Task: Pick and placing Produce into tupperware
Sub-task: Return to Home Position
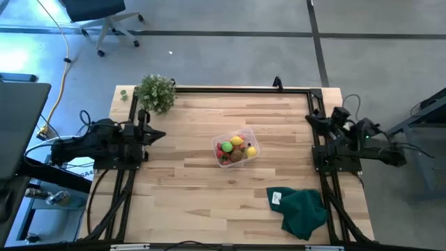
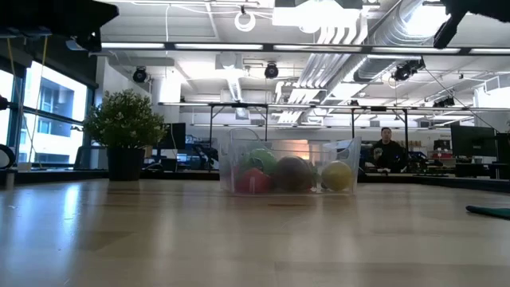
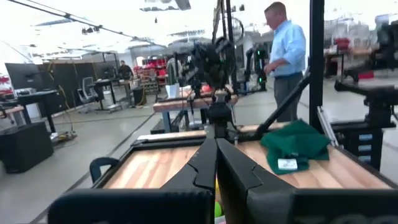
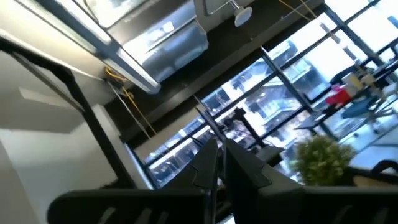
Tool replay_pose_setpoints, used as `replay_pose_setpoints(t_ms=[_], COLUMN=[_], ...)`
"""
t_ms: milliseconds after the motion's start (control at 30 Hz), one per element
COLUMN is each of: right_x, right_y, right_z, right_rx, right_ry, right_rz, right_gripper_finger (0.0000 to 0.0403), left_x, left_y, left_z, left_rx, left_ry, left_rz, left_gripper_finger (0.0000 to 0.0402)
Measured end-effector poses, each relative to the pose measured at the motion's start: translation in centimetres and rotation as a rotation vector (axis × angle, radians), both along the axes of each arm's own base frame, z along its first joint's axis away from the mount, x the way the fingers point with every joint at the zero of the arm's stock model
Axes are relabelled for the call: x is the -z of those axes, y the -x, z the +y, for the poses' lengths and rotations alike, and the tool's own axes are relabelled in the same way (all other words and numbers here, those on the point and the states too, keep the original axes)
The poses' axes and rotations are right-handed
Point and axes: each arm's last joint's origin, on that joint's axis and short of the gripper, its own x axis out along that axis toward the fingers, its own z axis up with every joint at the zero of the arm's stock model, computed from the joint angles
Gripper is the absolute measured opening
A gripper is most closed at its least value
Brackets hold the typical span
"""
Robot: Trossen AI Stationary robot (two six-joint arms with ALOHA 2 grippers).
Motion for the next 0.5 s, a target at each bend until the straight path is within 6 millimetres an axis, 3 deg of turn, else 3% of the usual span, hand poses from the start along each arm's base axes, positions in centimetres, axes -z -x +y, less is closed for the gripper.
replay_pose_setpoints(t_ms=[367,500], right_x=[5.7,6.4], right_y=[-2.2,-2.5], right_z=[-0.2,-0.2], right_rx=[-0.062,-0.061], right_ry=[-0.116,-0.128], right_rz=[-0.019,0.043], right_gripper_finger=[0.0019,0.0019], left_x=[1.8,2.3], left_y=[-0.9,-1.0], left_z=[0.2,0.2], left_rx=[0.012,0.012], left_ry=[0.06,0.078], left_rz=[-0.022,-0.01], left_gripper_finger=[0.0003,0.0003])
